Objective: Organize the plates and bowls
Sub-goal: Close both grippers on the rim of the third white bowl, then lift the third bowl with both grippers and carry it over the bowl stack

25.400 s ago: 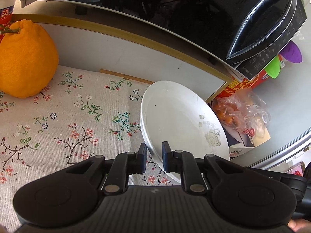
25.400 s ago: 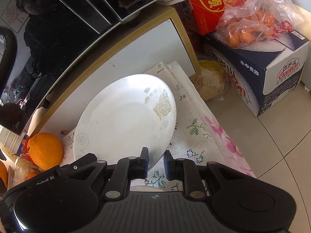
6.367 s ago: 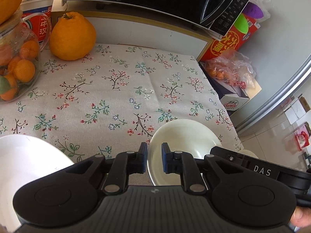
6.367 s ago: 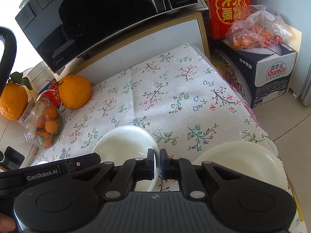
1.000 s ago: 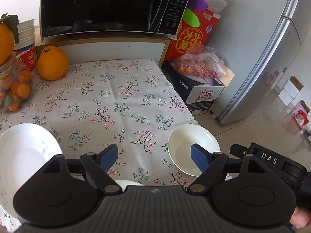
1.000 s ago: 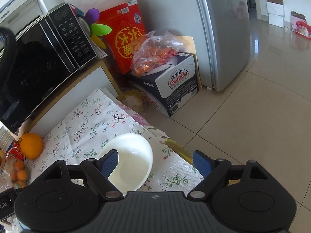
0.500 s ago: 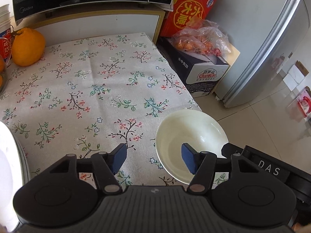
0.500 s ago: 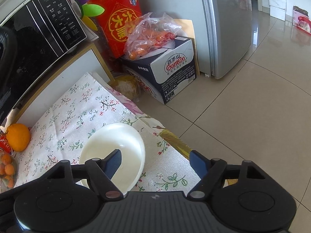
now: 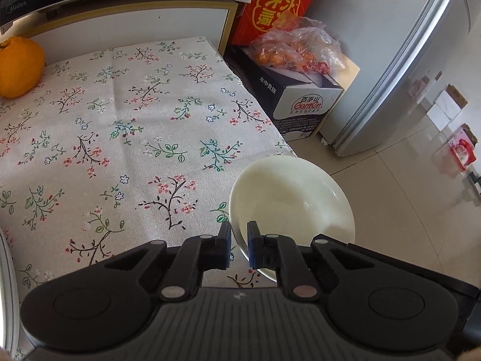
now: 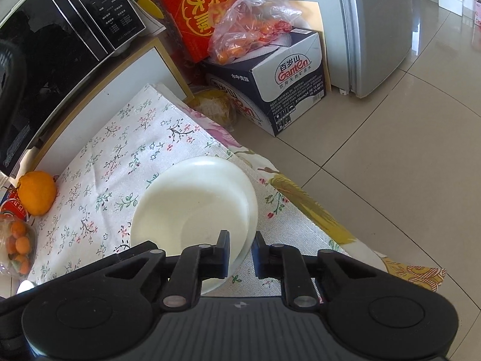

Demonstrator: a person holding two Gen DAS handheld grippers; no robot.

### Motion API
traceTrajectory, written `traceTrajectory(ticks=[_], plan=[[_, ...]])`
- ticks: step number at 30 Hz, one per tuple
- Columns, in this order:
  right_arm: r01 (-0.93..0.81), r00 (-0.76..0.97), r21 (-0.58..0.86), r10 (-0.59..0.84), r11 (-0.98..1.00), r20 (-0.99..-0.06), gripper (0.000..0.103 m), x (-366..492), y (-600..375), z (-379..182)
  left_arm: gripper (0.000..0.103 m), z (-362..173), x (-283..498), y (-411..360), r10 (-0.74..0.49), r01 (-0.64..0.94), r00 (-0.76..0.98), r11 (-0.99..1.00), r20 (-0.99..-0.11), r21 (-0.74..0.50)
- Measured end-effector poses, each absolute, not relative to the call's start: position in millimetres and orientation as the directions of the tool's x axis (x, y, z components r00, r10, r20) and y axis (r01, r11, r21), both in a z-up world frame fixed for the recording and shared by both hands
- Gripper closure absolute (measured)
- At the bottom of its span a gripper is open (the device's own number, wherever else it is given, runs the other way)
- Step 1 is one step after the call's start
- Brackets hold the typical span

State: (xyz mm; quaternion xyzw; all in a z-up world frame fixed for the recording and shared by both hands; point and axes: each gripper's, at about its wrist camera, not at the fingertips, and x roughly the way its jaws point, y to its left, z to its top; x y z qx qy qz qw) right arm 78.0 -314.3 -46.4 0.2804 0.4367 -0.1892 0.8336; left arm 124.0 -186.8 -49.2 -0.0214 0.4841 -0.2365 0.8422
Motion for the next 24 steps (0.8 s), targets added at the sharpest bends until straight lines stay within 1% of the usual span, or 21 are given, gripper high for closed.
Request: traceTrajectory(ticks=[2, 11, 16, 21, 24], plan=[[0.56, 0.55, 0.307, -0.068, 0.77, -0.832, 0.095, 77.7, -314.8, -46.7, 0.093, -48.8, 124.4, -185.8, -0.42, 0.381, 0.424, 0.886, -0.802, -0.263], [0.551, 0.591, 0.372, -0.035, 0.747, -0.806, 0.097, 70.6, -319.6, -41.2, 0.094, -42.4, 118.4, -182.6, -0.439, 0.391, 0.444, 0.879, -0.781, -0.272], [0.532, 0.611, 0.381, -0.031, 0.756, -0.791, 0.097, 67.1, -315.8, -33.3, 0.094, -30.0, 106.1, -178.3, -0.429, 0.403, 0.479, 0.882, -0.765, -0.242], [0.499, 0.649, 0.399, -0.027, 0.77, -0.76, 0.097, 61.0, -310.0, -20.5, 0.093, -16.3, 92.2, -169.2, -0.42, 0.394, 0.519, 0.89, -0.745, -0.227], [0.466, 0.673, 0.412, -0.012, 0.783, -0.739, 0.097, 55.4, -303.8, -12.0, 0.093, -7.1, 82.1, -163.3, -0.404, 0.394, 0.556, 0.898, -0.726, -0.198]])
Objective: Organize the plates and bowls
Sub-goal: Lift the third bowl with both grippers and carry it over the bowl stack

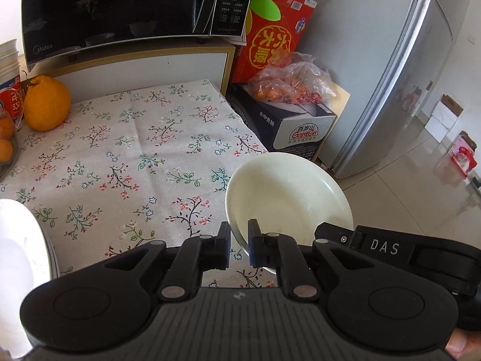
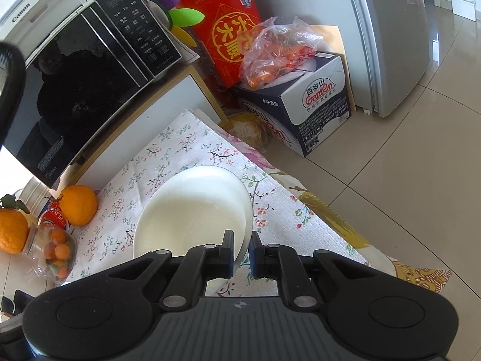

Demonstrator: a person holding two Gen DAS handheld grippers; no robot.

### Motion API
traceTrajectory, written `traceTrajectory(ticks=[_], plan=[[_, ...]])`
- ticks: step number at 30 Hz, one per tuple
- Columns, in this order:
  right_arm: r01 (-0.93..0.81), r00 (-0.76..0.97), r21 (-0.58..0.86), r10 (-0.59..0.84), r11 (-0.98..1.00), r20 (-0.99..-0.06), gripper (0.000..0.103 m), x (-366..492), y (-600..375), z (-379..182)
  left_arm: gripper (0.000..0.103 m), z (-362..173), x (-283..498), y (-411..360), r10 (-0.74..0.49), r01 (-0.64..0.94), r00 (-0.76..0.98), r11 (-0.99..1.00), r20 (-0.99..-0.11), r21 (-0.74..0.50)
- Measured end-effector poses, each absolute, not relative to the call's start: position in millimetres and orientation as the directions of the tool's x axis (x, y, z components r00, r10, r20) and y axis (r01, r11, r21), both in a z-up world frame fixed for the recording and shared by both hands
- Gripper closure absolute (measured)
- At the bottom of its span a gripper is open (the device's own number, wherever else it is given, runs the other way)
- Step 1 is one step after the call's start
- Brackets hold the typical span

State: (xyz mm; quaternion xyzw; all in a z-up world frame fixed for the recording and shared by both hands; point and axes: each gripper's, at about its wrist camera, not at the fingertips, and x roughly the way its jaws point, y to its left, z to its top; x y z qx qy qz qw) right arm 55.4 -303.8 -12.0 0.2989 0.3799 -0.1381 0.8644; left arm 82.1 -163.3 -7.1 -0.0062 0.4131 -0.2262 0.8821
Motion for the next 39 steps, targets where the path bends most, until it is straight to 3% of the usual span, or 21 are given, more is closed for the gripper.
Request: traceTrajectory(ticks=[12, 23, 39], plan=[[0.368, 0.708, 0.383, 0.013, 0.847, -0.706, 0.097, 44.6, -279.3, 12.1, 0.092, 11.8, 58.0, -136.7, -0.394, 0.37, 0.604, 0.909, -0.693, -0.194], [0.23, 0.71, 0.349, 0.089, 0.908, -0.699, 0.096, 34.4, -234.3, 32.4, 0.091, 18.8, 37.3, -77.9, -0.411, 0.292, 0.6, 0.911, -0.686, -0.291], [0.101, 0.597, 0.227, 0.124, 0.969, -0.792, 0.093, 24.7, -181.9, 29.1, 0.09, 0.6, 15.6, -48.2, -0.354, 0.239, 0.568, 0.935, -0.743, -0.263]])
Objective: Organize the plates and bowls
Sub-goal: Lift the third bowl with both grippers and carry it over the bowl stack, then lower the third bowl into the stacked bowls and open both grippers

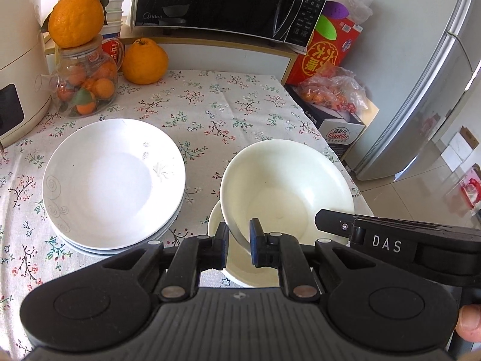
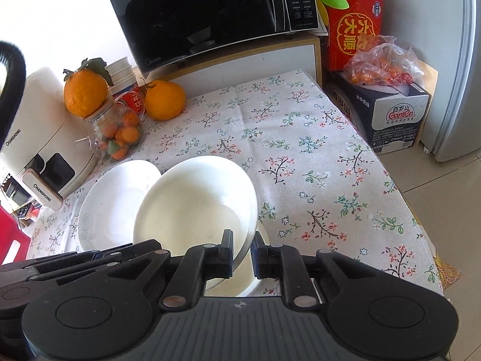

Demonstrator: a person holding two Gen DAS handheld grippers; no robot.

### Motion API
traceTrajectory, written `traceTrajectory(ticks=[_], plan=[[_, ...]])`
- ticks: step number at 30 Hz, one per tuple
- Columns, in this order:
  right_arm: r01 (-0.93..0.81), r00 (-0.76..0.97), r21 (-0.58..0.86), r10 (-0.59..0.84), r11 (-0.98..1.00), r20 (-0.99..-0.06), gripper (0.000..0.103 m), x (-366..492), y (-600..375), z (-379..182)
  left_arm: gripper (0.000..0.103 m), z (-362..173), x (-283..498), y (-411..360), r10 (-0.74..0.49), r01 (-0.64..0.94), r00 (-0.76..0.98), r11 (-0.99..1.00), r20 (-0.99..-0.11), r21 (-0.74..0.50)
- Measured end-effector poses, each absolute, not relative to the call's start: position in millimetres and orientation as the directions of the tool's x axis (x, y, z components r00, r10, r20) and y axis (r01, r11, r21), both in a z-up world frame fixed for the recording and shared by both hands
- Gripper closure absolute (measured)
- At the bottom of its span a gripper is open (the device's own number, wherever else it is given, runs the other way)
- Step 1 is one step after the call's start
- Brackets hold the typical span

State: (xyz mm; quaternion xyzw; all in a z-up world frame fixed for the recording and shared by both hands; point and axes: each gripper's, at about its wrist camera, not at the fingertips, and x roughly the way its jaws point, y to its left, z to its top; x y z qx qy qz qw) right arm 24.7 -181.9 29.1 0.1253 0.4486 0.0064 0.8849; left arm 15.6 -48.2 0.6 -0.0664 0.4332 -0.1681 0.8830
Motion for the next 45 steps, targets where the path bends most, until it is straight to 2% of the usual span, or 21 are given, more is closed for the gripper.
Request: traceTrajectory(ticks=[8, 24, 34, 39, 45], plan=[[0.091, 0.536, 0.184, 0.108, 0.979, -0.837, 0.093, 26.0, -174.4, 16.5, 0.088, -11.5, 12.7, -50.9, -0.32, 0.248, 0.531, 0.944, -0.785, -0.218], [0.07, 0.514, 0.18, 0.12, 0.981, -0.849, 0.089, 28.2, -171.3, 11.6, 0.086, -20.4, 14.4, -50.2, -0.29, 0.258, 0.502, 0.949, -0.815, -0.179], [0.071, 0.497, 0.17, 0.112, 0.983, -0.86, 0.083, 30.3, -171.1, 8.1, 0.078, -20.0, 14.1, -52.4, -0.269, 0.265, 0.517, 0.953, -0.812, -0.147], [0.071, 0.53, 0.174, 0.111, 0.982, -0.841, 0.07, 27.1, -171.3, 13.5, 0.068, -15.5, 11.3, -52.5, -0.256, 0.266, 0.549, 0.956, -0.796, -0.124], [0.074, 0.552, 0.177, 0.108, 0.981, -0.827, 0.065, 25.3, -174.4, 17.2, 0.056, -12.2, 12.8, -47.6, -0.227, 0.233, 0.578, 0.966, -0.784, -0.109]])
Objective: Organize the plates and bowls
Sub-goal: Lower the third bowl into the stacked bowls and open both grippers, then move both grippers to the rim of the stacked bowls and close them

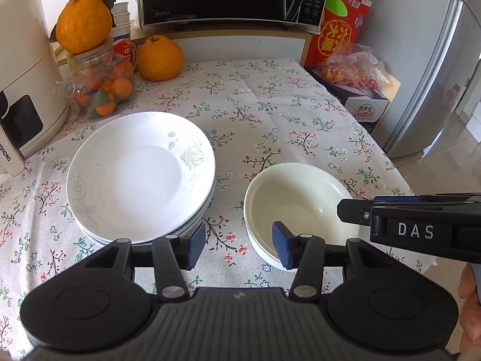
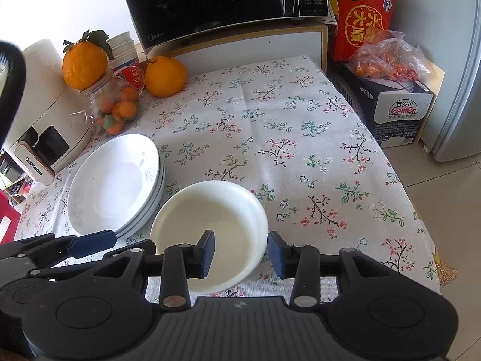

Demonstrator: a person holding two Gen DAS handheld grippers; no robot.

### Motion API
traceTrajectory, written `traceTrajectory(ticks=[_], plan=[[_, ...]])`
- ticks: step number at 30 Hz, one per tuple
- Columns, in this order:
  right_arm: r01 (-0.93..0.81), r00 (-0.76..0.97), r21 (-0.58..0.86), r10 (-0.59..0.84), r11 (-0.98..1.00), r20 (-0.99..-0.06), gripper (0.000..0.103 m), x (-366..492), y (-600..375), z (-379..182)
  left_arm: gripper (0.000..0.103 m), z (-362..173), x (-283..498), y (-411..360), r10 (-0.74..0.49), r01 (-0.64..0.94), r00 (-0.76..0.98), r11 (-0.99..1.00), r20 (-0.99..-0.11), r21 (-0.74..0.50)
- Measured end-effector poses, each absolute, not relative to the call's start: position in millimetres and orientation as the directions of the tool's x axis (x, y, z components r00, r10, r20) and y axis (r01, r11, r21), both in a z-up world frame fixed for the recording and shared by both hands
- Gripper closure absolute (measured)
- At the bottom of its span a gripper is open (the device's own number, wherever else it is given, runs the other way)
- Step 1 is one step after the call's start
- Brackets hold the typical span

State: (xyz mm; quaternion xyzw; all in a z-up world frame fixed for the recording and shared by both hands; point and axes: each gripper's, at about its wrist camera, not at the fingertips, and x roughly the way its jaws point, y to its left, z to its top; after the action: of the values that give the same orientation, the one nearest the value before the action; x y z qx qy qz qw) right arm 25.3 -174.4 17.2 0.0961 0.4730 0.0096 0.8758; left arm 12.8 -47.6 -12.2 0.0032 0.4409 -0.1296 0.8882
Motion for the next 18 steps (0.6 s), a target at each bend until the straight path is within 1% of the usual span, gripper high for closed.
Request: traceTrajectory(ticks=[1, 3, 4, 5, 6, 7, 8, 9, 11, 12, 15, 18], plan=[[0.076, 0.555, 0.174, 0.103, 0.982, -0.825, 0.064, 25.5, -173.3, 17.9, 0.055, -11.2, 13.0, -45.9, -0.232, 0.224, 0.579, 0.967, -0.781, -0.121], [0.081, 0.559, 0.162, 0.09, 0.983, -0.824, 0.056, 25.6, -172.3, 18.7, 0.053, -8.7, 12.5, -45.3, -0.243, 0.217, 0.581, 0.966, -0.777, -0.14], [0.092, 0.564, 0.151, 0.073, 0.984, -0.823, 0.054, 25.1, -173.0, 19.7, 0.05, -7.8, 12.4, -44.9, -0.245, 0.214, 0.582, 0.966, -0.775, -0.145], [0.105, 0.57, 0.143, 0.058, 0.984, -0.819, 0.049, 24.9, -174.6, 20.5, 0.044, -7.2, 12.3, -43.3, -0.245, 0.205, 0.587, 0.967, -0.772, -0.151], [0.118, 0.577, 0.14, 0.047, 0.983, -0.815, 0.043, 24.6, -176.7, 21.1, 0.041, -6.9, 12.4, -41.0, -0.241, 0.193, 0.592, 0.969, -0.769, -0.156], [0.13, 0.582, 0.139, 0.038, 0.982, -0.812, 0.041, 24.7, -179.2, 21.4, 0.036, -6.7, 13.0, -39.8, -0.239, 0.185, 0.596, 0.97, -0.767, -0.158], [0.137, 0.584, 0.141, 0.035, 0.98, -0.811, 0.036, 24.9, -180.9, 21.2, 0.033, -6.8, 14.2, -38.6, -0.238, 0.18, 0.598, 0.97, -0.765, -0.162], [0.147, 0.583, 0.143, 0.031, 0.979, -0.812, 0.033, 25.4, -182.1, 20.3, 0.032, -7.7, 15.6, -37.7, -0.24, 0.174, 0.595, 0.97, -0.767, -0.169], [0.158, 0.578, 0.144, 0.027, 0.977, -0.815, 0.031, 26.7, -183.3, 18.7, 0.031, -10.1, 18.1, -36.3, -0.252, 0.162, 0.578, 0.968, -0.776, -0.194], [0.16, 0.576, 0.143, 0.025, 0.977, -0.817, 0.028, 27.1, -183.9, 17.7, 0.031, -11.0, 19.1, -35.6, -0.26, 0.158, 0.568, 0.966, -0.781, -0.206], [0.185, 0.566, 0.164, 0.032, 0.969, -0.824, 0.023, 28.2, -189.1, 14.6, 0.026, -11.2, 21.0, -30.3, -0.313, 0.152, 0.543, 0.949, -0.779, -0.275], [0.186, 0.557, 0.186, 0.053, 0.965, -0.829, 0.019, 30.1, -192.9, 11.2, 0.025, -11.6, 23.2, -27.2, -0.33, 0.146, 0.531, 0.943, -0.781, -0.299]])
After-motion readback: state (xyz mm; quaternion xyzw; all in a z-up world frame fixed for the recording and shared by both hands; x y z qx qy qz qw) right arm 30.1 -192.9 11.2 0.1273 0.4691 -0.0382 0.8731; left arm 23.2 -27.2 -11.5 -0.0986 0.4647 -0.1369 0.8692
